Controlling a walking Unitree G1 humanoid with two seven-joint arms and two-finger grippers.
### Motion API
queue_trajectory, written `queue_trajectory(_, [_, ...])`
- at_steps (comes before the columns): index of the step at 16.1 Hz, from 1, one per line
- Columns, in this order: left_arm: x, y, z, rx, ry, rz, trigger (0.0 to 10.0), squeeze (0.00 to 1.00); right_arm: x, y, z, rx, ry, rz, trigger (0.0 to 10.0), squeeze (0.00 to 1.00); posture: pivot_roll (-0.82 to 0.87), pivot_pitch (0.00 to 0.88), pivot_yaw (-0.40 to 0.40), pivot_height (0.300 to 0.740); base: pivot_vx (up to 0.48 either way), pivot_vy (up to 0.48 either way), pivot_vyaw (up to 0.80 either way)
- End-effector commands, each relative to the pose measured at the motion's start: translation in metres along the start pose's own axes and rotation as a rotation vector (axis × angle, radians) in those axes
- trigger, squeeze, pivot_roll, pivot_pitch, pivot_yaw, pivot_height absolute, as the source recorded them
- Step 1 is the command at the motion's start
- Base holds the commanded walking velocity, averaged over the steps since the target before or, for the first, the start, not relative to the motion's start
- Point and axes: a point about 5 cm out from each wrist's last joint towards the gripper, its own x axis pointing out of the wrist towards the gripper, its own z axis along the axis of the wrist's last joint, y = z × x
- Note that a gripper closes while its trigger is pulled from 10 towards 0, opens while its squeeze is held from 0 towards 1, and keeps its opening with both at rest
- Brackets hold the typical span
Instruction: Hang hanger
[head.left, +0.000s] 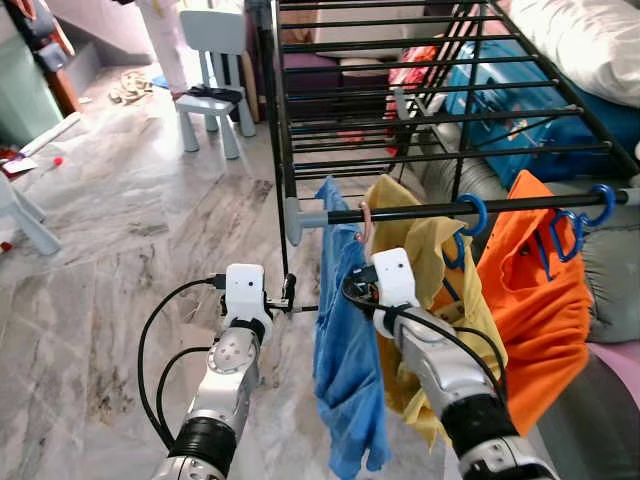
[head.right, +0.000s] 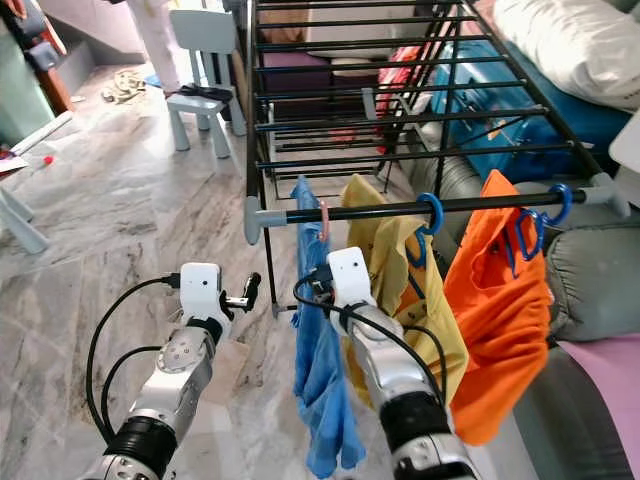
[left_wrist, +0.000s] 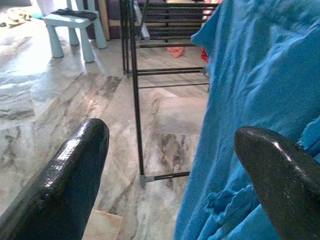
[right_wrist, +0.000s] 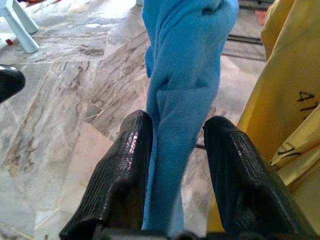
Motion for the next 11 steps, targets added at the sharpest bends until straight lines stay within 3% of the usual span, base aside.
queue_trajectory(1, [0.000, 0.001, 0.000, 0.005, 0.004, 0.015, 10.0, 0.00, -0.004, -0.001, 0.005, -0.030, -0.038, -0.003, 10.0, 1.00, -0.08, 0.083, 0.019, 0.740, 0.000, 0.000, 0.00])
queue_trajectory(6, [-0.002, -0.002, -0.004, 0.023, 0.021, 0.029, 10.0, 0.00, -0.022, -0.014, 0.015, -0.065, -0.137, -0.038, 10.0, 1.00, -0.09, 0.095, 0.019, 0.740, 0.000, 0.000, 0.00])
queue_trajectory(11, [-0.002, 0.002, -0.005, 0.050, 0.035, 0.065, 10.0, 0.00, -0.037, -0.010, 0.019, -0.097, -0.192, 0.006, 10.0, 1.00, -0.08, 0.094, 0.019, 0.740, 0.000, 0.000, 0.00])
